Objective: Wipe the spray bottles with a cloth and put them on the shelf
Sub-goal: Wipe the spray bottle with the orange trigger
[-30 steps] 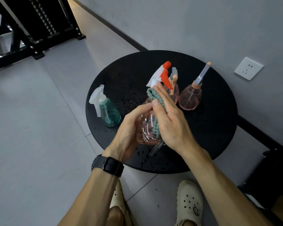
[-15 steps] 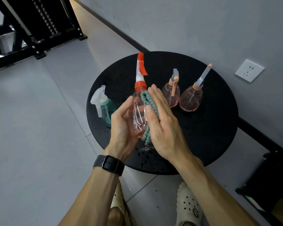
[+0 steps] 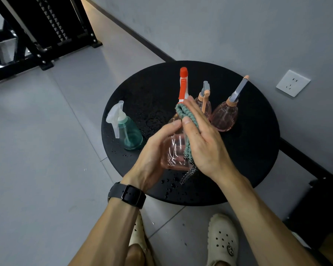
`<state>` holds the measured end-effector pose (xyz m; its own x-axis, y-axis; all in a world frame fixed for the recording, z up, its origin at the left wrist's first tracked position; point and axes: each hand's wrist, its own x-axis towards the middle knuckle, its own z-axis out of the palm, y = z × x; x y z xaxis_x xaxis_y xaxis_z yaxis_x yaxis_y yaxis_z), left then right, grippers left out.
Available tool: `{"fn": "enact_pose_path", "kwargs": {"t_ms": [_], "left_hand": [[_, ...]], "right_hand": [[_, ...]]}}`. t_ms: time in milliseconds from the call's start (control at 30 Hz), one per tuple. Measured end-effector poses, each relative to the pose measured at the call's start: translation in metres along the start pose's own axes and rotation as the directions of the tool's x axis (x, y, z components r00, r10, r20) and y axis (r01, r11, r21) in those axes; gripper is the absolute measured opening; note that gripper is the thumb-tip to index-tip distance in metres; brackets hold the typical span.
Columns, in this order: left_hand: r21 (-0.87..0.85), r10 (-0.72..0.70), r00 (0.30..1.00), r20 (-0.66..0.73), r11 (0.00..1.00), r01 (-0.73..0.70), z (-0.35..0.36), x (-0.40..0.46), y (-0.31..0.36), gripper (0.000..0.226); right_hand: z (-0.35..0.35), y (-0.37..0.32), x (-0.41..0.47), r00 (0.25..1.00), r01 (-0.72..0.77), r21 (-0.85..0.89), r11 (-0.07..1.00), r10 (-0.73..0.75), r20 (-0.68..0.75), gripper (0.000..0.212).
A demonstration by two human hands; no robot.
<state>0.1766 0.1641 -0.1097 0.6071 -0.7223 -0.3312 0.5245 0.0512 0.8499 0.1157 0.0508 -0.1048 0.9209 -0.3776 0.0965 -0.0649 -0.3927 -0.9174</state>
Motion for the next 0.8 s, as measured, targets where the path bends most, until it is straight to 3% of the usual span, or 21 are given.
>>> {"fn": "enact_pose_path", "kwargs": {"t_ms": [167, 400, 600, 800], "left_hand": [[0.059, 0.006, 1.000, -0.029, 0.998, -0.004, -0.002, -0.001, 0.000, 0.037], [-0.172, 0.066, 0.997, -0.031, 0.983, -0.071, -0.006, 0.006, 0.004, 0.040], [-0.072, 0.005, 0.999, -0.034, 0.997, -0.007, -0.009, 0.006, 0.001, 0.061], [-0.085, -0.065, 0.996, 0.066, 0.994, 0.070, -0.010, 0.003, 0.001, 0.048]], "right_hand": [[0.002, -0.002, -0.002, 0.999, -0.039, 0.077, 0.996, 0.039, 0.003, 0.044], [0.013, -0.004, -0.007, 1.000, -0.003, 0.092, 0.996, 0.005, -0.022, 0.046], [0.013, -0.003, -0.005, 1.000, 0.003, 0.109, 0.994, -0.001, -0.020, 0.047], [-0.001, -0.004, -0.002, 0.998, -0.042, 0.127, 0.991, 0.046, -0.032, 0.045]]}}
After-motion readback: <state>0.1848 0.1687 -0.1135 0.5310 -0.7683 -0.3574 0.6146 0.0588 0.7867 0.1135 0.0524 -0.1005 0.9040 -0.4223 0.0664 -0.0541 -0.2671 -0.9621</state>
